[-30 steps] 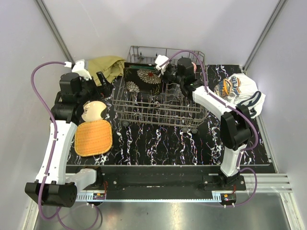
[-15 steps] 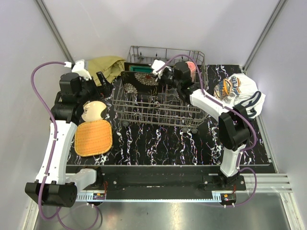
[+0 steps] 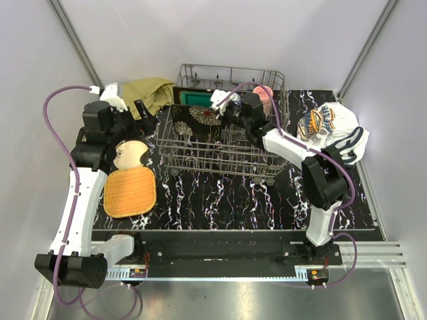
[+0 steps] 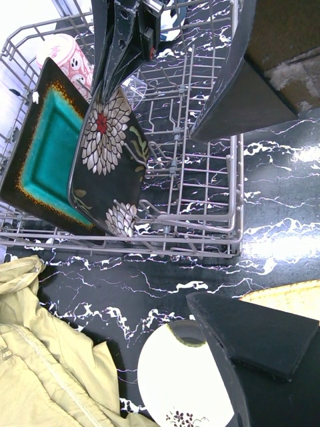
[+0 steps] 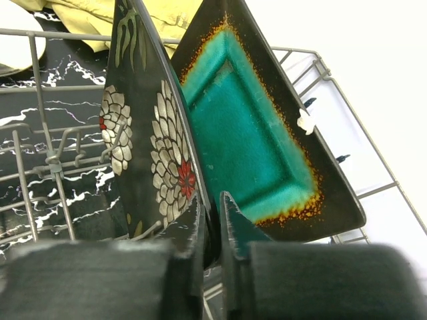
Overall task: Load the mixed dishes into the dish rack
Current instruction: Insert the plate into the dish rack
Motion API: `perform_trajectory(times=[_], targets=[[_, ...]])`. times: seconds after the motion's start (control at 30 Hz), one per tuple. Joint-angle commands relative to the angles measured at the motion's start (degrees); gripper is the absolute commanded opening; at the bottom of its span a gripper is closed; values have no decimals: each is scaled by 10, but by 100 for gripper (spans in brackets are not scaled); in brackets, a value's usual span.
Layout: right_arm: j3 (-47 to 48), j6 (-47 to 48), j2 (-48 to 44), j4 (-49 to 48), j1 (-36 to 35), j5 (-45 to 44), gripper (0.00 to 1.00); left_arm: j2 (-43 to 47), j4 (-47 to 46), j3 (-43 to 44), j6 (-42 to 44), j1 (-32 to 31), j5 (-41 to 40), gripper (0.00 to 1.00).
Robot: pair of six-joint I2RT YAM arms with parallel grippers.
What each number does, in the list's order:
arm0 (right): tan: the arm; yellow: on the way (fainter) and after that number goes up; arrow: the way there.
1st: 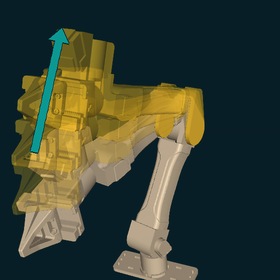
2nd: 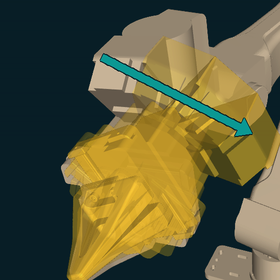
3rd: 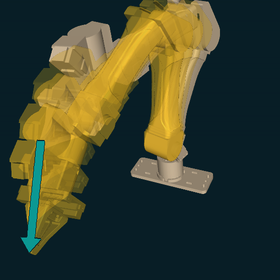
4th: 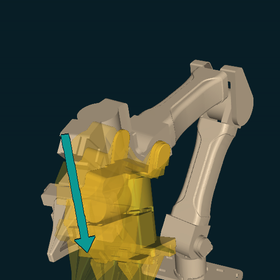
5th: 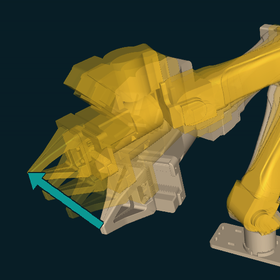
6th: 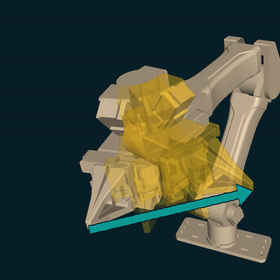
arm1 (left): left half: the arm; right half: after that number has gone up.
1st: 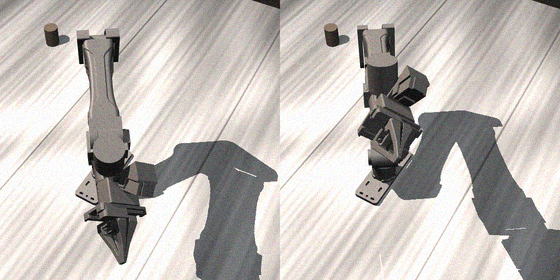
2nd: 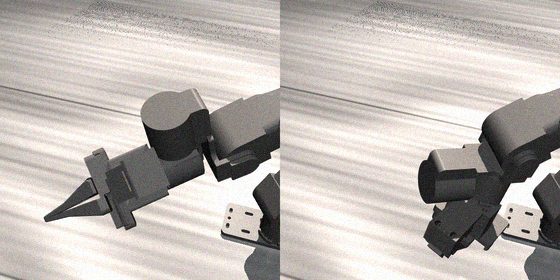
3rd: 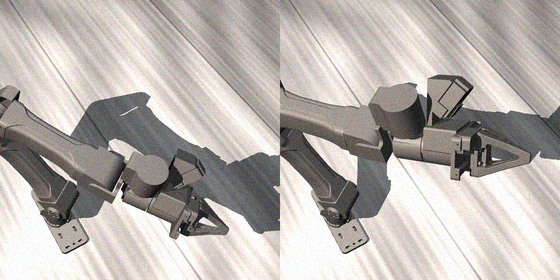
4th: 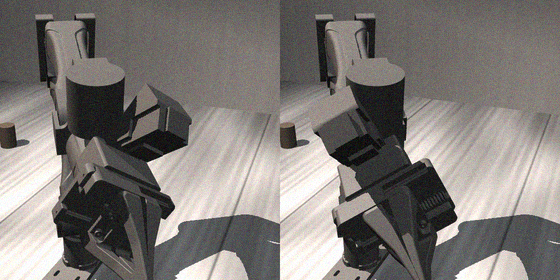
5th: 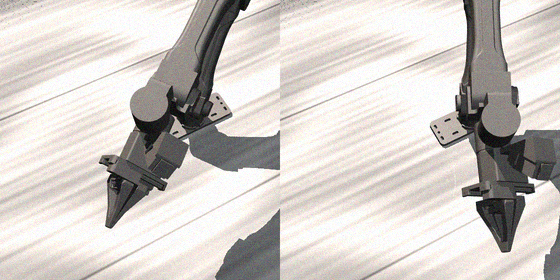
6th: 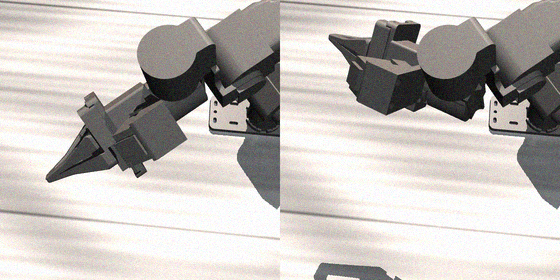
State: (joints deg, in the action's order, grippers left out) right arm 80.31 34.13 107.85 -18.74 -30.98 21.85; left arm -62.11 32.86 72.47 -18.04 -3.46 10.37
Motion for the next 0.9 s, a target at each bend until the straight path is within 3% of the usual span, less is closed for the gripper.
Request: perform_trajectory(times=[0.0, 0.1, 0.3, 0.53, 0.73, 0.87], targets=[[-5, -16, -21, -58, -8, 0, 21, 8, -29, -3, -4, 2, 12, 99], [-5, -17, -24, -66, -8, -7, 40, 8, -29, -4, -4, 2, 11, 99], [-1, -15, -33, -76, -8, -22, 45, 10, -29, -2, -4, 3, 13, 99], [12, 9, -62, -89, -7, -70, 62, 14, -28, 0, -7, 3, 15, 99], [38, 54, -92, -73, -7, -98, 65, 17, -25, 2, -11, 3, 15, 99], [52, 30, -120, -39, -8, -96, 66, 23, -23, 5, -11, 3, 8, 99]])
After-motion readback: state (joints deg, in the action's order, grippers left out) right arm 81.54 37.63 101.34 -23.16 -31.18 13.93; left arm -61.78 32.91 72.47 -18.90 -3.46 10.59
